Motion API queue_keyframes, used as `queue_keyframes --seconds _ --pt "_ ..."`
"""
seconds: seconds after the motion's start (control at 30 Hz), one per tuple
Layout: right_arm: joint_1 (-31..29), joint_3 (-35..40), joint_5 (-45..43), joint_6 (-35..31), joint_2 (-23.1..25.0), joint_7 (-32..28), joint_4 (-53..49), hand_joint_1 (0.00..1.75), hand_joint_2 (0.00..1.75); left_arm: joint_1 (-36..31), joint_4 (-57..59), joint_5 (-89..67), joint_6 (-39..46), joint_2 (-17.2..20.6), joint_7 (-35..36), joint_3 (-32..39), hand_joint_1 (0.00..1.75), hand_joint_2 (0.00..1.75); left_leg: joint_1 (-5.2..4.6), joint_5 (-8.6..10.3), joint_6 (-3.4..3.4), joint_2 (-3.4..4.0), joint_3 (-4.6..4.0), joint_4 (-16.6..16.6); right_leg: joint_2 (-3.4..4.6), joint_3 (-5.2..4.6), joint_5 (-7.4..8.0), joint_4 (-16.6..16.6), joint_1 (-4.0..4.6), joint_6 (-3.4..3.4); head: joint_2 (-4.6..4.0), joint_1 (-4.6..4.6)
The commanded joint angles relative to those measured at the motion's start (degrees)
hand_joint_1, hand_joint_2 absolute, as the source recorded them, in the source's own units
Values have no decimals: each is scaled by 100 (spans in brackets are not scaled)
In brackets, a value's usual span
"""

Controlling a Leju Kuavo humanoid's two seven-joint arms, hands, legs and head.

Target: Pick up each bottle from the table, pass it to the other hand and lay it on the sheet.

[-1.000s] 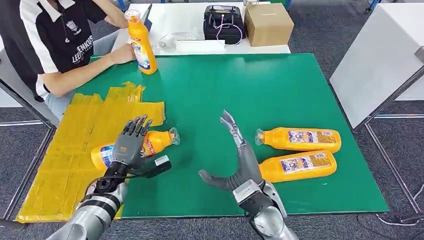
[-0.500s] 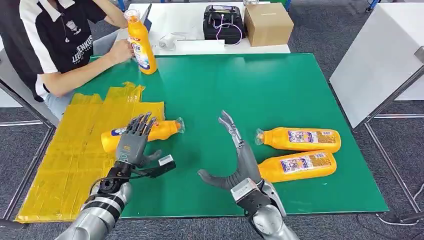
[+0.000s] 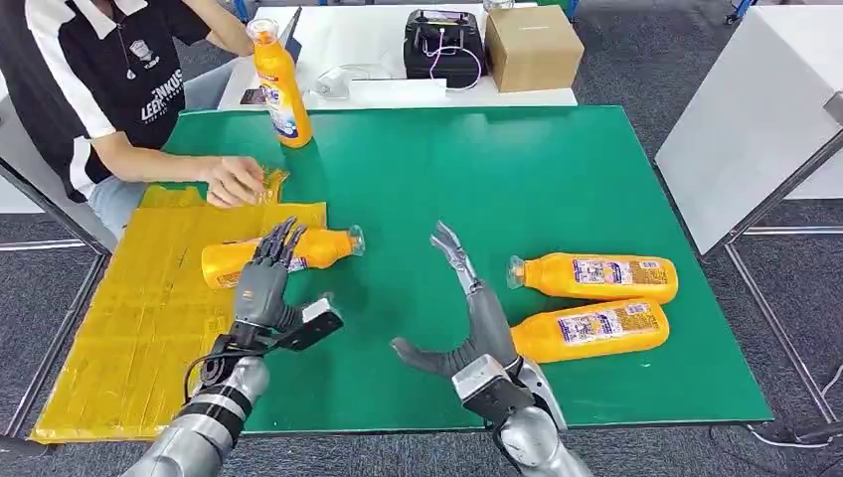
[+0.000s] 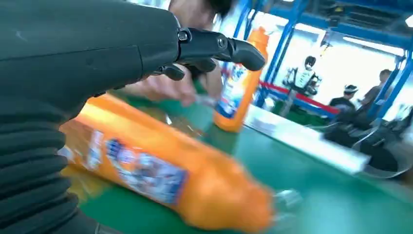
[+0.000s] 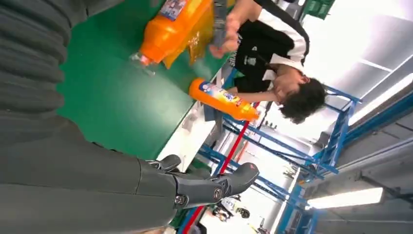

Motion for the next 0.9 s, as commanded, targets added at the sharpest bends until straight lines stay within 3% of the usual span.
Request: queue_keyframes --seconds 0.03,0.2,0.23,0.27,0.37,0.43,0.47,0.57,0.83,0.87,0.9 --pt "-28 -313 645 -597 -200 168 -256 0 175 770 -3058 2805 -2192 -310 -341 -174 0 175 5 -13 1 3 12 7 -6 21 -11 -4 7 0 0 0" --pt "-70 -556 1017 -828 -490 406 -602 0 175 1072 -3839 3542 -2693 -230 -124 -230 0 175 1 -7 1 9 0 4 3 4 -3 -3 2 1 0 0" --pt "-86 -608 1286 -947 -552 518 -626 0 175 1095 -3837 3767 -2807 -223 -156 -198 0 175 8 -23 1 19 33 7 5 43 -14 -12 11 1 0 -2" --pt "-162 -686 1533 -995 -726 769 -607 0 175 1159 -3925 4018 -2971 -195 -144 -187 0 175 1 -8 2 9 4 1 3 7 -2 -7 3 1 0 0" --pt "-403 -1019 2095 -838 -1296 1411 -288 0 175 1341 -4018 4689 -3520 -83 70 -110 0 175 2 -8 3 9 13 -1 2 18 -2 -12 4 1 0 -2" --pt "-496 -1192 2202 -694 -1458 1433 -93 0 175 1390 -4003 4742 -3587 -49 100 -85 0 175 3 -11 5 16 25 -5 7 33 0 -20 5 2 0 -2" --pt "-581 -1259 2428 -530 -1698 1644 62 0 0 1408 -3927 4804 -3719 6 235 -106 0 175 0 -7 5 12 18 -5 4 24 0 -16 2 2 0 -2" --pt "-930 -1513 2677 -58 -2405 1948 561 0 0 1349 -3589 4801 -3899 175 427 -176 0 175 2 -12 7 13 40 -8 2 53 -2 -29 6 4 0 -2" --pt "-950 -1550 2668 6 -2346 1860 577 0 0 1323 -3569 4796 -3908 176 418 -181 0 175 -3 -14 6 15 27 -3 6 38 -3 -17 -1 -1 0 -2" --pt "-1173 -1490 2489 477 -2763 2332 794 0 175 1270 -3491 4644 -3930 303 496 -293 0 175 -8 -10 7 13 22 -5 3 28 -1 -14 -10 0 0 -4" --pt "-1438 -1529 2331 672 -3043 2425 1120 0 175 1212 -3394 4541 -3934 370 527 -351 0 175 -11 -4 9 1 7 -2 -7 13 0 -8 -13 3 0 -4"
